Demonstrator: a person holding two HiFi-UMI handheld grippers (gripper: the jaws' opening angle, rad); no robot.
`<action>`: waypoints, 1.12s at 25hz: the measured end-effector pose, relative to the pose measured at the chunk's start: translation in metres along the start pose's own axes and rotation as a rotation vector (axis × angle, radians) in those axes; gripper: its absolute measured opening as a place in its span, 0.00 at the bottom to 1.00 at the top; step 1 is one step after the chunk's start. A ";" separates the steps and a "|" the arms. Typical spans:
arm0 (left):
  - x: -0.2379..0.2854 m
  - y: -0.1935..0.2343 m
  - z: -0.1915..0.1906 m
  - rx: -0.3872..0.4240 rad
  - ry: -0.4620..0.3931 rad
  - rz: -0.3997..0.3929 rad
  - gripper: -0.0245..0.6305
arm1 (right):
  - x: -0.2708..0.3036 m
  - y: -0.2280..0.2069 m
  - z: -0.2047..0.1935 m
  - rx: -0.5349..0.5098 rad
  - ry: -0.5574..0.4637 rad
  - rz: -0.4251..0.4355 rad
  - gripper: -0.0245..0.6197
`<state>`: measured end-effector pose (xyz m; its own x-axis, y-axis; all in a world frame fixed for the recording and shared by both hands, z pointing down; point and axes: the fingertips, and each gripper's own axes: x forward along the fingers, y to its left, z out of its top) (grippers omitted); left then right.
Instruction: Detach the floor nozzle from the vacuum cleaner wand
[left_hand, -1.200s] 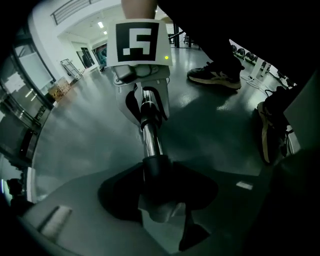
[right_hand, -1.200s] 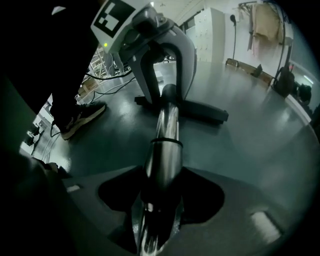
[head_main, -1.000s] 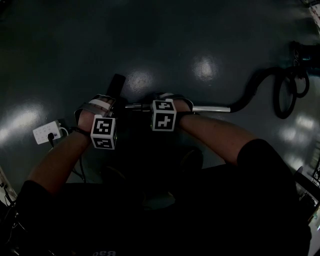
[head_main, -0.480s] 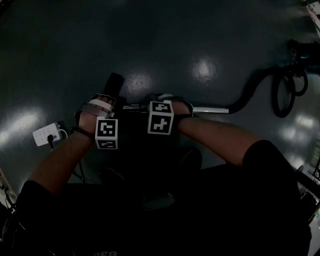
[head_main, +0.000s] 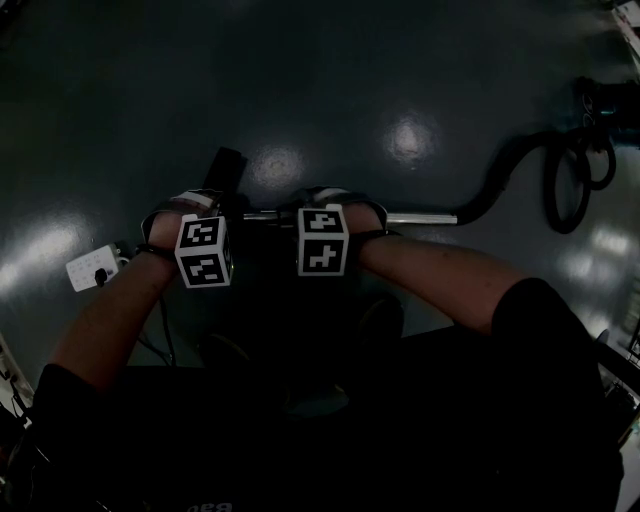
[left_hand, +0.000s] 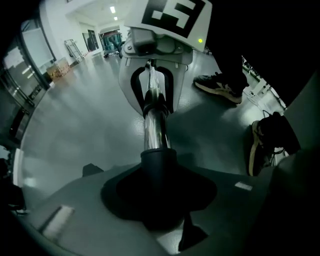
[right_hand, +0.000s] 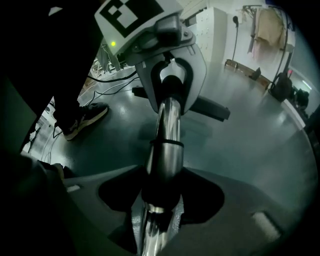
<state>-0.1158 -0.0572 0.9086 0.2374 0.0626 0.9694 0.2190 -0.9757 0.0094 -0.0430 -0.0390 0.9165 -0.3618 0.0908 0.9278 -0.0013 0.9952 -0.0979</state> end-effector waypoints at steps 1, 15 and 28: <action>-0.001 -0.001 0.000 -0.009 -0.003 -0.023 0.28 | -0.001 0.000 0.001 -0.007 0.001 -0.001 0.39; -0.013 -0.021 0.015 -0.148 -0.053 -0.190 0.29 | -0.008 0.014 0.000 -0.033 -0.009 0.042 0.38; -0.024 0.026 -0.008 0.162 0.238 0.303 0.27 | -0.031 -0.009 0.017 0.166 -0.110 0.128 0.33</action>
<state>-0.1232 -0.0857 0.8880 0.0923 -0.2908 0.9523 0.3234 -0.8958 -0.3049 -0.0475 -0.0509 0.8827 -0.4679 0.2024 0.8603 -0.0987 0.9554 -0.2784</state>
